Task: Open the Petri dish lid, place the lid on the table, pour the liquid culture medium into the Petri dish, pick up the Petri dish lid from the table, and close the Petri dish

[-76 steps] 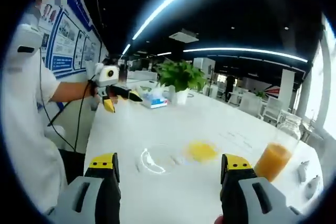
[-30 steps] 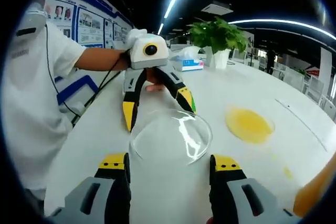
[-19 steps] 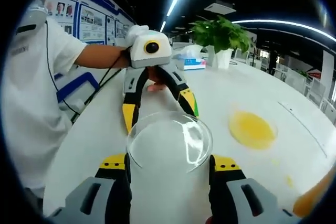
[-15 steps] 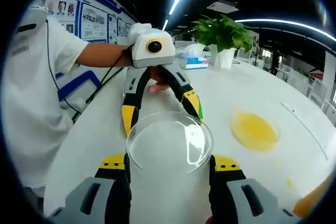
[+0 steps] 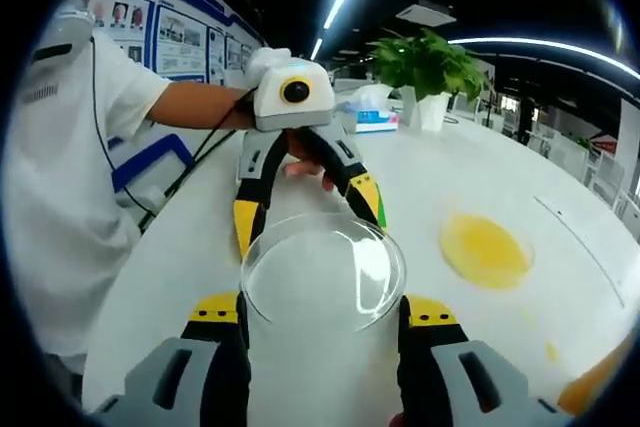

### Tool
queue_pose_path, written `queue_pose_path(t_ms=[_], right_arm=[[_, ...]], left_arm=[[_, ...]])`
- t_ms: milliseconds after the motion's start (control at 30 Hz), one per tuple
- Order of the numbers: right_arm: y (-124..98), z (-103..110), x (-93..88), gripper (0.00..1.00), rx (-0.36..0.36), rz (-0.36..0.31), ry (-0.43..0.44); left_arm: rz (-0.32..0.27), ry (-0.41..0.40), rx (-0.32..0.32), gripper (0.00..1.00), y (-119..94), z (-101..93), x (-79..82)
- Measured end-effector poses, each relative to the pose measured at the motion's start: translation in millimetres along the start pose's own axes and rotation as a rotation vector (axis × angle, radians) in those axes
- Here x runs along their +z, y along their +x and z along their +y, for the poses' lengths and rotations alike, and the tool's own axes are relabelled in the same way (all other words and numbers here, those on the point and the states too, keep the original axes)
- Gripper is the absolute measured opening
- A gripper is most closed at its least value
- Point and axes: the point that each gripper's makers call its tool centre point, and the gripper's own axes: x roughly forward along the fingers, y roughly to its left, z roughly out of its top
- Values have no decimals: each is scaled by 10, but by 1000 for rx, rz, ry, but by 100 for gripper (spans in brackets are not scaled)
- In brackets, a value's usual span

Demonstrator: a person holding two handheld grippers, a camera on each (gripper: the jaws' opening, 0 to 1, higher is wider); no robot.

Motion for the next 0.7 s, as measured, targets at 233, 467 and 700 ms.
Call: queue_pose_path(t_ms=[233, 467, 700], right_arm=[[-18, -61, 40, 54, -6, 26, -28], [-34, -211, 164, 54, -26, 58, -83], [-69, -463, 335, 54, -57, 90, -139]], left_arm=[[-11, 21, 17, 53, -12, 57, 62], [9, 55, 48, 54, -42, 197, 133], [20, 107, 79, 54, -85, 444, 290]])
